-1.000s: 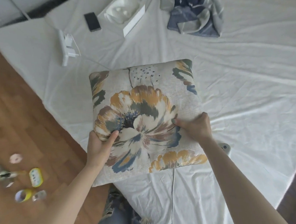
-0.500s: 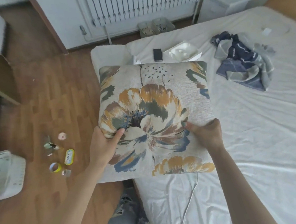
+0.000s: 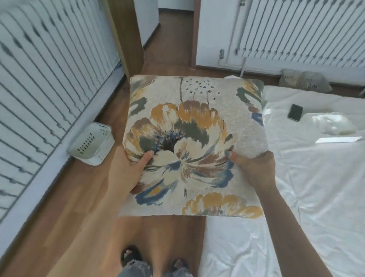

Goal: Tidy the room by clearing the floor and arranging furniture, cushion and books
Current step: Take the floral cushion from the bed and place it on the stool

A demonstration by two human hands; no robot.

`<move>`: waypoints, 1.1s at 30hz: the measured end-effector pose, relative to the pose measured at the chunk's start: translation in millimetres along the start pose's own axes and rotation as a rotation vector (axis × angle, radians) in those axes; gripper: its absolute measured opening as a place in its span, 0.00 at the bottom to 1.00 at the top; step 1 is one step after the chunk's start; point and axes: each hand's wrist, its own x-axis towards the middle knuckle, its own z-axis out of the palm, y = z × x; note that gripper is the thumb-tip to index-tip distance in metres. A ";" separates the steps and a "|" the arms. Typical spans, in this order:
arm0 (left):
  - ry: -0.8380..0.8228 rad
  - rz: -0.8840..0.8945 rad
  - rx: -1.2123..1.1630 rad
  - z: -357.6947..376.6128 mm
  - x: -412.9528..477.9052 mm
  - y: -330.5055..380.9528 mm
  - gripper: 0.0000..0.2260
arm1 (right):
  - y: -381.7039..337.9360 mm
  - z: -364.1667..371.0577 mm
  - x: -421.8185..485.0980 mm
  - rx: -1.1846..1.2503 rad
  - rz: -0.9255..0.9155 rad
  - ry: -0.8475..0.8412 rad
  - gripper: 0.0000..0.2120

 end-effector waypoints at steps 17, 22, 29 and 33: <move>0.611 -0.312 0.009 -299.2 -84.7 -143.4 0.27 | -110.7 269.7 -176.0 0.035 -0.363 -0.558 0.34; 0.727 -0.365 0.000 -368.4 -135.2 -189.3 0.24 | -114.3 325.2 -260.6 0.016 -0.438 -0.677 0.58; 0.863 -0.439 0.007 -461.6 -219.1 -260.2 0.23 | -105.6 387.9 -392.2 0.000 -0.512 -0.823 0.34; 0.944 -0.493 0.031 -507.2 -270.7 -299.2 0.25 | -89.8 425.4 -465.6 -0.034 -0.523 -0.923 0.44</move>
